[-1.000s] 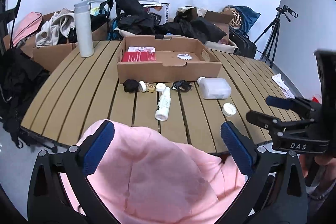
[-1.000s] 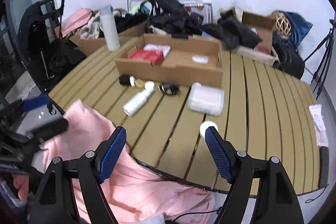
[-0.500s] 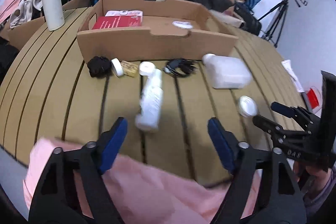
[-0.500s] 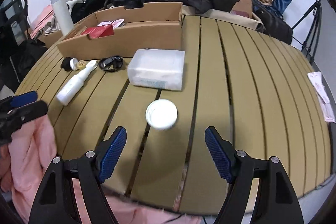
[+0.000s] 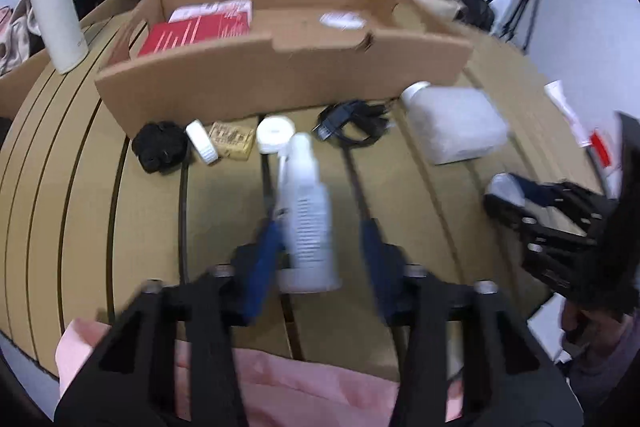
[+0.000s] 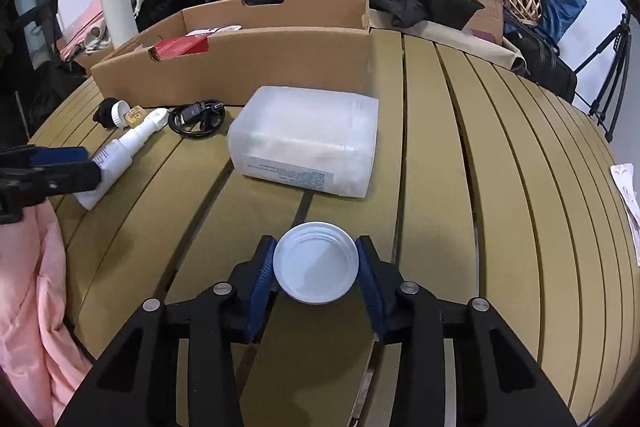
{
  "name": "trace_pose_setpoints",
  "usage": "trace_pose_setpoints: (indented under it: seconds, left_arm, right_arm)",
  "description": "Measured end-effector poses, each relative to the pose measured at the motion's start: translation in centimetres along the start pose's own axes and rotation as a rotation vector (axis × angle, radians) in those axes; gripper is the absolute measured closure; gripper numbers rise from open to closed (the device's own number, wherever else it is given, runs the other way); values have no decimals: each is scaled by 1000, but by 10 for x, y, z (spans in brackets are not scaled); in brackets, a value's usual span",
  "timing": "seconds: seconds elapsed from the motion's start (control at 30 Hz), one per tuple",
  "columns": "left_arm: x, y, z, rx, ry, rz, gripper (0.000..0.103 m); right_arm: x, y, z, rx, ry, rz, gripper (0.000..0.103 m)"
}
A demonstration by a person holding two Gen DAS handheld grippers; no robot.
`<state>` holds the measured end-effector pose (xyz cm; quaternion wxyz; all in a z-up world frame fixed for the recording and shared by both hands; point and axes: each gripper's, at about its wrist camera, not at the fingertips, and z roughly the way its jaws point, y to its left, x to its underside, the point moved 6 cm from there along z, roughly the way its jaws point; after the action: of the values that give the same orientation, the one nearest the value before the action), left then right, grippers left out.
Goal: Organize objects
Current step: 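Place the white spray bottle into the cardboard tray and release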
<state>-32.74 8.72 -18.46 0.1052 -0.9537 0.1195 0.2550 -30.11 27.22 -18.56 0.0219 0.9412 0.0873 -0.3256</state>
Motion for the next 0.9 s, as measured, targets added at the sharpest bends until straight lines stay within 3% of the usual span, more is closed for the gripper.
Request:
trace_pose_setpoints:
  seconds: [0.23, 0.4, 0.5, 0.6, 0.7, 0.8, 0.9]
  left_arm:
    - [14, 1, -18, -48, -30, -33, 79]
    - [20, -4, -76, 90, -133, -114, 79]
    - [6, 1, -100, 151, -167, -152, 79]
    - [-30, 12, -104, 244, -149, -212, 79]
    - [-84, 23, -95, 245, -153, -220, 79]
    - [-146, 33, -61, 268, -122, -234, 79]
    - [-194, 41, 3, 167, -43, -227, 79]
  right_arm:
    - [2, 12, -16, -57, 4, -19, 60]
    - [-2, 29, -56, -115, -62, -34, 60]
    - [-13, 33, -68, -159, -82, -9, 60]
    - [-50, 33, -72, -153, -128, -23, 60]
    - [-104, 24, -62, -145, -153, -19, 60]
    - [-170, 10, -29, -200, -129, 29, 60]
    - [-226, -3, 38, -203, -20, 74, 59]
